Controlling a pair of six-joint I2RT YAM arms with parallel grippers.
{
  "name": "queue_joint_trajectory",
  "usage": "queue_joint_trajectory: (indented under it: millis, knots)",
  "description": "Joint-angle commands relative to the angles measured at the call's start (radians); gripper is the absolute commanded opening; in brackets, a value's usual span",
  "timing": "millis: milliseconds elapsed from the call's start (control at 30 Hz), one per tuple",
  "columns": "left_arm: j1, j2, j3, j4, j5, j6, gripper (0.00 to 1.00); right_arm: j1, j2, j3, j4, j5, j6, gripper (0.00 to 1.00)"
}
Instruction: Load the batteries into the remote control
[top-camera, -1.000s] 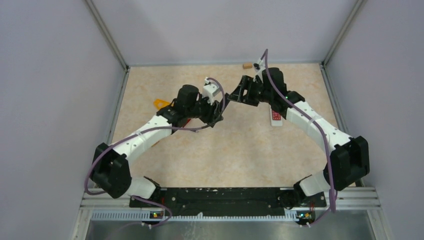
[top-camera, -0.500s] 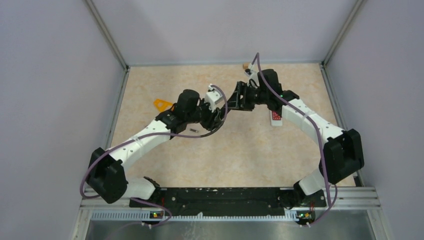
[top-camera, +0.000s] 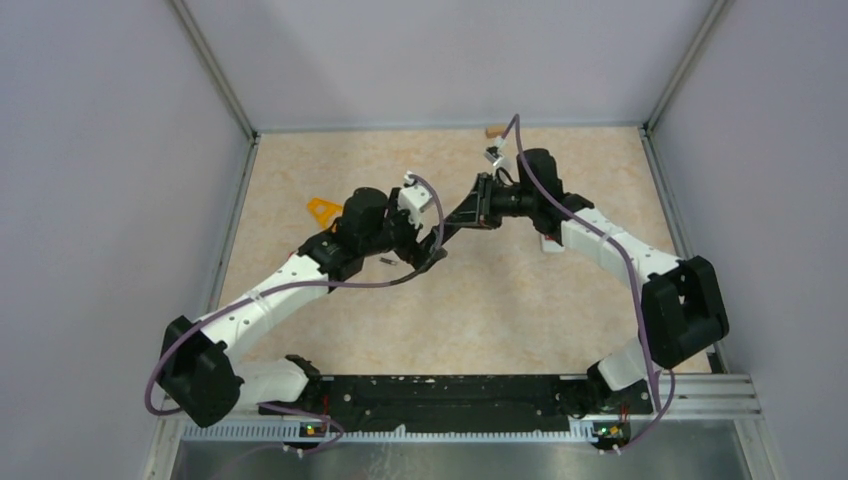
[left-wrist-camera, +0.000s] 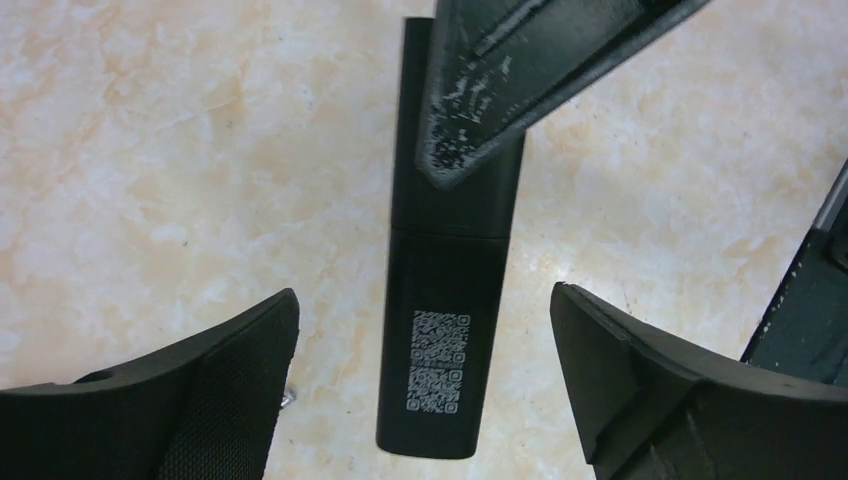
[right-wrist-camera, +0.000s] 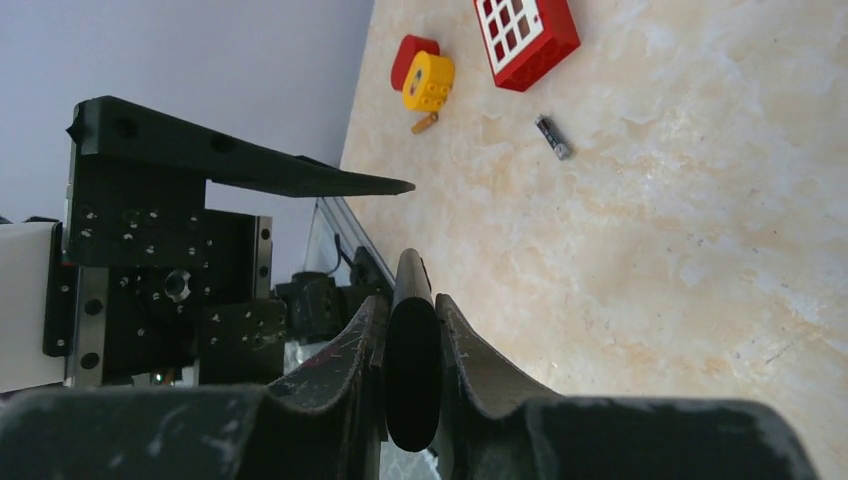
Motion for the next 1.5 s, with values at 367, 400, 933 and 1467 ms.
queue_joint_trajectory:
  millis: [367,400,933,1467]
  knots:
    - [0.206,-0.123,-0.036,0.433,0.152,-0.846,0.97,-0.044,-0.301,-0.242,0.742,0.391,0.292,0.0]
    - [0.209,-0.129,-0.047,0.486,0.168,-0.893,0.97,-0.044,-0.308,-0.268,0.79,0.417,0.324,0.01]
    - [0.21,0.016,-0.059,0.981,0.202,-1.225,0.72,-0.004,-0.206,-0.39,1.28,0.427,0.618,0.01]
    - [0.21,0.047,-0.097,1.136,0.19,-1.292,0.28,0.057,-0.16,-0.386,1.232,0.453,0.587,0.01]
